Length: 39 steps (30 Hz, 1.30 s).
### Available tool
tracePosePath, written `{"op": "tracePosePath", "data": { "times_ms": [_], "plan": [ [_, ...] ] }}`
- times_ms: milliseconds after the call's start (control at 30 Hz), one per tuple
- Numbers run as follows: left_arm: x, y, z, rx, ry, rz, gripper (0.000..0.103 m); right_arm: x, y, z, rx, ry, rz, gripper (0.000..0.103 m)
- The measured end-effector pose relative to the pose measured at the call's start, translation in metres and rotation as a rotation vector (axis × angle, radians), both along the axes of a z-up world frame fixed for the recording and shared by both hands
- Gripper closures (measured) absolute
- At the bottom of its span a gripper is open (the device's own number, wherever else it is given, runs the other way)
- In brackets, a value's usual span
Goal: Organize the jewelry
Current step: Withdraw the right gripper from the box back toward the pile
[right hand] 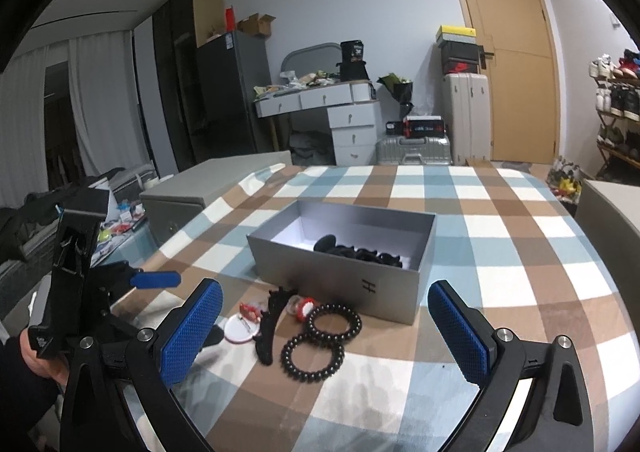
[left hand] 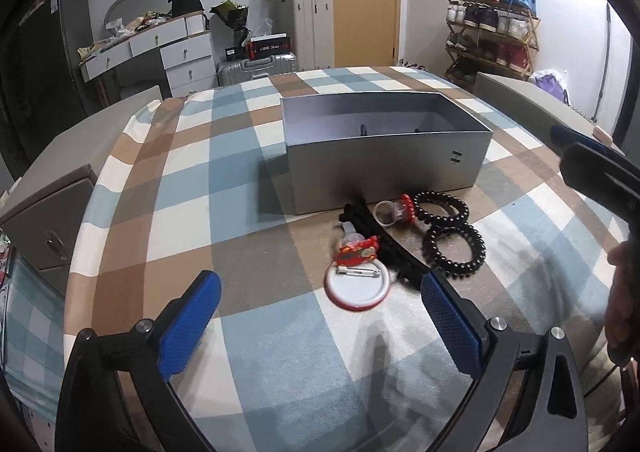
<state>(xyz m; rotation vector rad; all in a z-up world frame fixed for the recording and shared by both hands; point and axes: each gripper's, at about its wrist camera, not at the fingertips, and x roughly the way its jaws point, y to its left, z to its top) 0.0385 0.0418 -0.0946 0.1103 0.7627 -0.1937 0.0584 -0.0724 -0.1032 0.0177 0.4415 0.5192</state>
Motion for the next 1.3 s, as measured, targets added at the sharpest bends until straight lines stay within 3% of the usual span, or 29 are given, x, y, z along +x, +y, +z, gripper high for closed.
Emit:
{"op": "tracePosePath", "data": {
  "times_ms": [367, 533, 633, 867, 1033, 1300],
  "plan": [
    [0.011, -0.007, -0.012, 0.054, 0.053, -0.086, 0.006, 0.001, -0.004, -0.007, -0.004, 0.038, -0.002, 0.000],
    [0.015, -0.008, -0.015, 0.057, 0.083, -0.106, 0.020, 0.000, -0.004, -0.007, -0.007, 0.037, -0.003, 0.000],
    [0.018, -0.009, -0.019, 0.048, 0.114, -0.123, 0.035, -0.001, -0.004, -0.007, -0.008, 0.035, -0.003, 0.000],
    [0.017, -0.014, -0.018, 0.043, 0.132, -0.155, 0.039, 0.000, -0.006, -0.008, -0.007, 0.040, -0.006, 0.000],
    [0.019, -0.018, -0.016, 0.017, 0.150, -0.189, 0.065, 0.000, -0.008, -0.008, 0.000, 0.046, -0.007, 0.000],
    [0.015, -0.016, -0.015, 0.001, 0.159, -0.187, 0.066, -0.001, -0.008, -0.009, 0.002, 0.057, -0.012, 0.000]
  ]
}}
